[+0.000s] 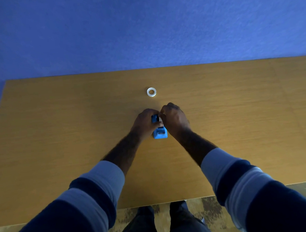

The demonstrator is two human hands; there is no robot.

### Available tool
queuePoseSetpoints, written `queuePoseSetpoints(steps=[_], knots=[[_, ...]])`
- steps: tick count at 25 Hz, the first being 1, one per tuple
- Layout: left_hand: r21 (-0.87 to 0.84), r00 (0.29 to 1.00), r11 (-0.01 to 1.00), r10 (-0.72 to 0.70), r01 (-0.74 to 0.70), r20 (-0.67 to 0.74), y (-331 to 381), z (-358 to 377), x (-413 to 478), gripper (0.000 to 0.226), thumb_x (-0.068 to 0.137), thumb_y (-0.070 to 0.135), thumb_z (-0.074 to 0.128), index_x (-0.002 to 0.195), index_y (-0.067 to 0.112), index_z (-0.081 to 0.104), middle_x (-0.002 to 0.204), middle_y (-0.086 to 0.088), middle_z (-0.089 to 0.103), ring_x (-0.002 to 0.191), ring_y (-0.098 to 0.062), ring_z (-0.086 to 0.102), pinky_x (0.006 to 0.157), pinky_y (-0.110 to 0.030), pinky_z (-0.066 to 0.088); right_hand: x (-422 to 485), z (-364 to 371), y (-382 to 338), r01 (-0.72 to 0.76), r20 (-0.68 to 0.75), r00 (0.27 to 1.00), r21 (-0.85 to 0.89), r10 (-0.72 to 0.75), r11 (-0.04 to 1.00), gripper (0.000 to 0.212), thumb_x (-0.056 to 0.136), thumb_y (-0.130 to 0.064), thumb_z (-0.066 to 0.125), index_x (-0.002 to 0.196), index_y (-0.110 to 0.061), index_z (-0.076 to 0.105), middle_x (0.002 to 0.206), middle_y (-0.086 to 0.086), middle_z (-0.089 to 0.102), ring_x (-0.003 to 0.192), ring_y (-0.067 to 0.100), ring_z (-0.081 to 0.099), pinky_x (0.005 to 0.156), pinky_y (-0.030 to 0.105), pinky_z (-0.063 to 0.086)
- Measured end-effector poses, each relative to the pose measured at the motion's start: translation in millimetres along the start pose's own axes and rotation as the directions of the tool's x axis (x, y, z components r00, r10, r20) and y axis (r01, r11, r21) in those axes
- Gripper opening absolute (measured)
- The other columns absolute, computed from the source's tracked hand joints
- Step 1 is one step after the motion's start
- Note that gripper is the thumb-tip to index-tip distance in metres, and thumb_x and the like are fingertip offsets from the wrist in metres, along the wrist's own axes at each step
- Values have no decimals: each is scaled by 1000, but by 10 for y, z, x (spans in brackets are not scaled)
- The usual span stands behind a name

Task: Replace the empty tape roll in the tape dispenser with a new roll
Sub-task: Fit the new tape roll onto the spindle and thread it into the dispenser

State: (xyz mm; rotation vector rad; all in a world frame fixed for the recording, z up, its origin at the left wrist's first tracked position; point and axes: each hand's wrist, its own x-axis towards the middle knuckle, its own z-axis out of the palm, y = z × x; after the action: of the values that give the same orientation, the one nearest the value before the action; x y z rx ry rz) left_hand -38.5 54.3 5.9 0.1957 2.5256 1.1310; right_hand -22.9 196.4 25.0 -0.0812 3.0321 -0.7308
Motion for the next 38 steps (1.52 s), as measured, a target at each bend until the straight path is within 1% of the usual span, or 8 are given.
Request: queuePoseSetpoints(steps=[5, 8, 11, 15, 22, 28, 34, 38], knots=[[11, 1000, 1000, -2, 2, -12, -23, 31, -6, 39, 75, 25, 81, 112, 17, 68, 110, 5, 65, 99, -10, 60, 72, -14, 36, 77, 28, 8, -55, 35, 998, 28, 54, 998, 11, 95, -11, 61, 92, -3, 68, 93, 11, 63, 79, 21, 61, 64, 33, 55], [-17, 1000, 1000, 13, -13, -3, -14, 5, -46, 43, 75, 21, 81, 116, 16, 67, 112, 5, 63, 99, -8, 57, 77, -17, 38, 7, 31, 45, -25, 12, 1000, 34, 24, 999, 12, 96, -11, 60, 93, -2, 68, 93, 11, 63, 80, 21, 59, 62, 31, 49], [-29, 999, 999, 37, -37, 4, -36, -6, -62, 46, 76, 21, 82, 119, 16, 67, 114, 3, 64, 102, -9, 58, 78, -13, 38, -107, 21, 79, 27, -39, 999, 30, -26, 999, 9, 95, -10, 63, 92, -4, 68, 90, 9, 63, 79, 19, 58, 63, 27, 43], [-9, 999, 999, 36, -36, -8, -42, 25, -52, 45, 76, 20, 81, 118, 15, 66, 117, -1, 65, 102, -12, 58, 85, -24, 42, -110, 17, 47, 25, -41, 999, 33, -24, 999, 8, 94, -9, 63, 91, -4, 67, 89, 10, 64, 78, 20, 57, 65, 31, 48], [-25, 999, 999, 34, -35, -17, -27, 24, -64, 42, 74, 18, 81, 114, 19, 66, 113, 5, 62, 99, -10, 57, 83, -21, 43, 60, 22, 44, -74, 17, 997, 49, 73, 996, 15, 95, -7, 54, 87, 0, 64, 87, 12, 60, 72, 22, 51, 60, 29, 34], [-11, 999, 999, 49, -49, -6, -19, 11, -69, 43, 75, 16, 82, 113, 20, 63, 111, 6, 62, 99, -10, 59, 83, -23, 45, -27, 61, 95, -21, -15, 1000, 70, 22, 997, 16, 97, -11, 58, 85, -3, 64, 84, 10, 60, 73, 22, 56, 57, 31, 42], [-6, 999, 999, 52, -52, 15, -29, 3, -49, 46, 79, 17, 81, 122, 14, 64, 117, 3, 61, 102, -6, 54, 81, -16, 37, -133, 43, 55, 9, -65, 998, 66, -5, 998, 12, 96, -10, 59, 91, -3, 66, 88, 10, 63, 77, 20, 58, 61, 30, 47], [25, 999, 999, 43, -43, -6, -14, 44, -44, 40, 80, 16, 78, 118, 15, 65, 114, 3, 62, 100, -9, 56, 84, -23, 41, -95, 41, 17, -2, -55, 998, -15, 1, 1000, 9, 95, -9, 59, 90, -4, 66, 86, 10, 64, 75, 21, 59, 65, 36, 53]])
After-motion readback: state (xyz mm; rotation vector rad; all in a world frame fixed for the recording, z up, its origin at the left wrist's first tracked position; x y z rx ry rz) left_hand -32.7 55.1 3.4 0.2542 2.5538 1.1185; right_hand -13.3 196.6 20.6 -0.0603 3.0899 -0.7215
